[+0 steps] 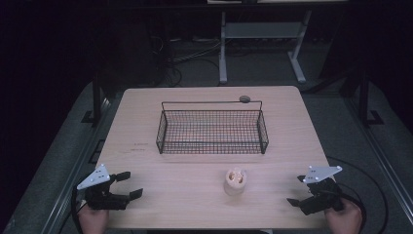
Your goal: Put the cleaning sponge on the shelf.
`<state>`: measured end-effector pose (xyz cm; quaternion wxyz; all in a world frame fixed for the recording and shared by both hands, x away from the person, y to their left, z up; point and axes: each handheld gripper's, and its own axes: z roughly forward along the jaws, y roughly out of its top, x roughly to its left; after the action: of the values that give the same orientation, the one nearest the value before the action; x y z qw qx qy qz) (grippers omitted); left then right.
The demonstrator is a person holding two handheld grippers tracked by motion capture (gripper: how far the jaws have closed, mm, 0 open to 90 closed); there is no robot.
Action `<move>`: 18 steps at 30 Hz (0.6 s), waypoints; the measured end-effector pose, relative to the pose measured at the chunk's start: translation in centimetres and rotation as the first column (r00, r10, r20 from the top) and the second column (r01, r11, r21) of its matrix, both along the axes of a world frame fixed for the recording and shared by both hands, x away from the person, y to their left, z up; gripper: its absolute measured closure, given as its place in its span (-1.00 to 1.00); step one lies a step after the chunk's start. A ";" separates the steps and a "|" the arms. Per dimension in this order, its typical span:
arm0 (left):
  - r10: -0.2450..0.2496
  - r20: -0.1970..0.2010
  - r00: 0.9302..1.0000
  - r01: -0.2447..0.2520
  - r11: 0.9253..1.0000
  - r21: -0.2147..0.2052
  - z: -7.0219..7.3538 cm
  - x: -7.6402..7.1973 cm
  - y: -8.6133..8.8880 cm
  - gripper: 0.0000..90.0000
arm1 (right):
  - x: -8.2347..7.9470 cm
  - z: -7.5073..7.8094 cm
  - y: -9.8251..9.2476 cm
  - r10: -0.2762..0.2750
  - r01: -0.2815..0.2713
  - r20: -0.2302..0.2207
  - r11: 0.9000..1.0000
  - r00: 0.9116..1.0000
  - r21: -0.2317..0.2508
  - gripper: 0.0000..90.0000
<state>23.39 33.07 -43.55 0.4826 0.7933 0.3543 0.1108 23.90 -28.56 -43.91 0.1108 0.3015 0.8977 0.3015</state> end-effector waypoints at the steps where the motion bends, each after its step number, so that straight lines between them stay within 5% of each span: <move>1: 0.001 0.000 1.000 -0.001 1.000 -0.003 0.0 0.0 0.0 -0.70 | 0.0 0.0 0.0 0.000 0.000 0.000 1.000 1.000 0.000 -0.68; 18: 0.004 -0.006 1.000 -0.004 1.000 0.008 -0.1 0.1 -0.3 -0.70 | 0.8 0.9 0.8 0.059 -0.059 0.005 0.998 0.998 0.031 -0.68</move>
<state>23.54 32.81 -43.67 0.4780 0.7949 0.3569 0.1110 24.69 -27.74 -43.01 0.0991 0.2759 0.9012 0.3192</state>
